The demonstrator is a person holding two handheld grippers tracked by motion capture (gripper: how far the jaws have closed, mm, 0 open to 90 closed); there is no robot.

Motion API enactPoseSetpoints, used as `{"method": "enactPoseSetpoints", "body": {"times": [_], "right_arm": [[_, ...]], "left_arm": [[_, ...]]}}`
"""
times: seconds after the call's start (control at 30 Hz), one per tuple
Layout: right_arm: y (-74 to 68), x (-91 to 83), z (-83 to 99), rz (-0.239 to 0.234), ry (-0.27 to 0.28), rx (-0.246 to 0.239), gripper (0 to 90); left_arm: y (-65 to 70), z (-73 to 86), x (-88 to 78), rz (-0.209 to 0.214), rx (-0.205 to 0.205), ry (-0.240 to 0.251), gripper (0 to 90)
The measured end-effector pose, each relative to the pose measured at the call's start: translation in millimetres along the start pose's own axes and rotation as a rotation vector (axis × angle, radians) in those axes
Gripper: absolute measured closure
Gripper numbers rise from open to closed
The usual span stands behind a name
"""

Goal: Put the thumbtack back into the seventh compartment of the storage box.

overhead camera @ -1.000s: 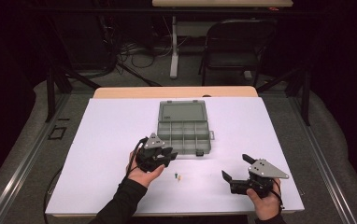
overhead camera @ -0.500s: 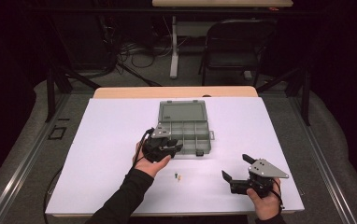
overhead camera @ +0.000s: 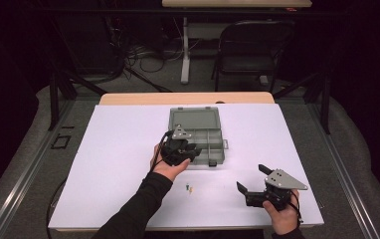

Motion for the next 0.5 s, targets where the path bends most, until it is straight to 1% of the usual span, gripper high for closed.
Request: {"method": "enactPoseSetpoints", "body": {"times": [0.2, 0.23, 0.27, 0.3, 0.4, 0.5], "right_arm": [[-0.4, 0.4, 0.5, -0.002, -0.004, -0.003, 5.4], [-0.6, 0.5, 0.5, -0.003, -0.003, -0.003, 5.4], [-0.8, 0.5, 0.4, -0.004, -0.003, -0.002, 5.4], [-0.8, 0.5, 0.5, -0.004, -0.003, -0.004, 5.4], [-0.6, 0.8, 0.5, -0.004, -0.001, -0.003, 5.4], [-0.6, 0.7, 0.6, -0.005, -0.001, -0.001, 5.4]], "left_arm": [[-3.8, 0.0, 15.6, -0.003, -0.004, -0.022, 69.0], [-3.8, 0.0, 15.6, -0.003, -0.004, -0.022, 69.0], [-5.9, 0.7, 20.0, -0.009, -0.007, -0.031, 69.0], [-7.4, 1.4, 21.7, -0.014, -0.007, -0.039, 69.0], [-10.9, 3.6, 27.1, -0.017, -0.024, -0.044, 69.0], [-13.2, 5.8, 30.5, -0.021, -0.023, -0.054, 69.0]]}}
Point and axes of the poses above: each handheld gripper's, and its own axes: x roughly forward along the jaws, z roughly out of its underside, y roughly to its right, the point moved 9 cm from there along x, roughly forward along the jaws, and after that the axes turned 7 degrees about z, right-handed, at the moved point
